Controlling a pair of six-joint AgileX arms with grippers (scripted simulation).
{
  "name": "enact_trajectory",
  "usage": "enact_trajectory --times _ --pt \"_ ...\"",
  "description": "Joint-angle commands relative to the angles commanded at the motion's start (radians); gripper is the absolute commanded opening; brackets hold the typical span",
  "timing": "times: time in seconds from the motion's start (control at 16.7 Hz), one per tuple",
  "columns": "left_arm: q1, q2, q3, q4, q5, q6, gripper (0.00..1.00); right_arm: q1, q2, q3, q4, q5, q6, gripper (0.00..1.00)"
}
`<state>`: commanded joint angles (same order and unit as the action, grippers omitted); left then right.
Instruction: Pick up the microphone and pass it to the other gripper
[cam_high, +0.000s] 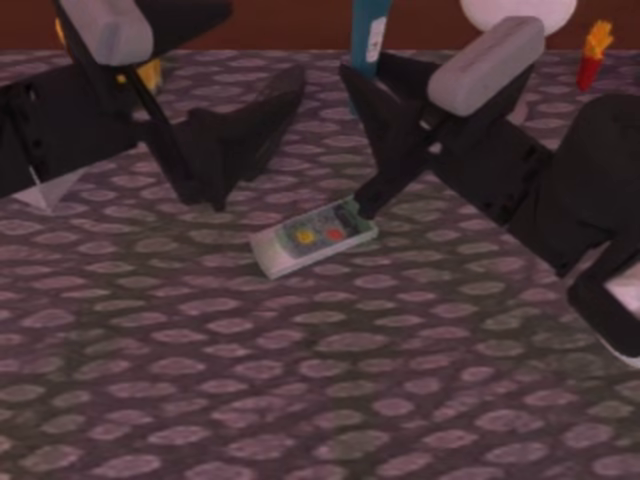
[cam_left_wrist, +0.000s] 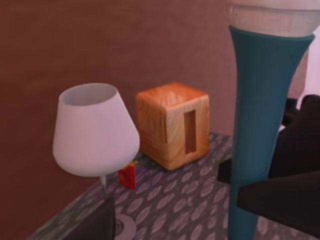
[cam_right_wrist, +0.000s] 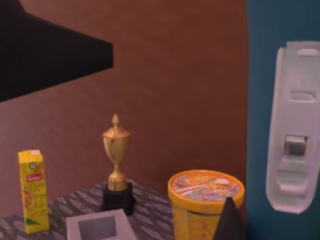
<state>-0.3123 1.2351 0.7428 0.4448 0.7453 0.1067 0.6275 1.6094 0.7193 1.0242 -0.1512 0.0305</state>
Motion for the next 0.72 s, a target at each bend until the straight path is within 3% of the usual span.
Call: enact_trajectory --times 0.18,0.54,0.72 --pt "-0.027 0.04 0.034 0.011 -0.021 -0.001 1.0 0.0 0.0 0.0 0.0 0.0 0.0 0.0" --pt "-0.168 0.27 0.212 0.067 -0.157 -0.006 1.0 0.0 0.0 0.0 0.0 0.0 0.0 0.0" --pt "-0.211 0.333 0.263 0.081 -0.199 -0.008 1.0 0.0 0.0 0.0 0.0 0.0 0.0 0.0"
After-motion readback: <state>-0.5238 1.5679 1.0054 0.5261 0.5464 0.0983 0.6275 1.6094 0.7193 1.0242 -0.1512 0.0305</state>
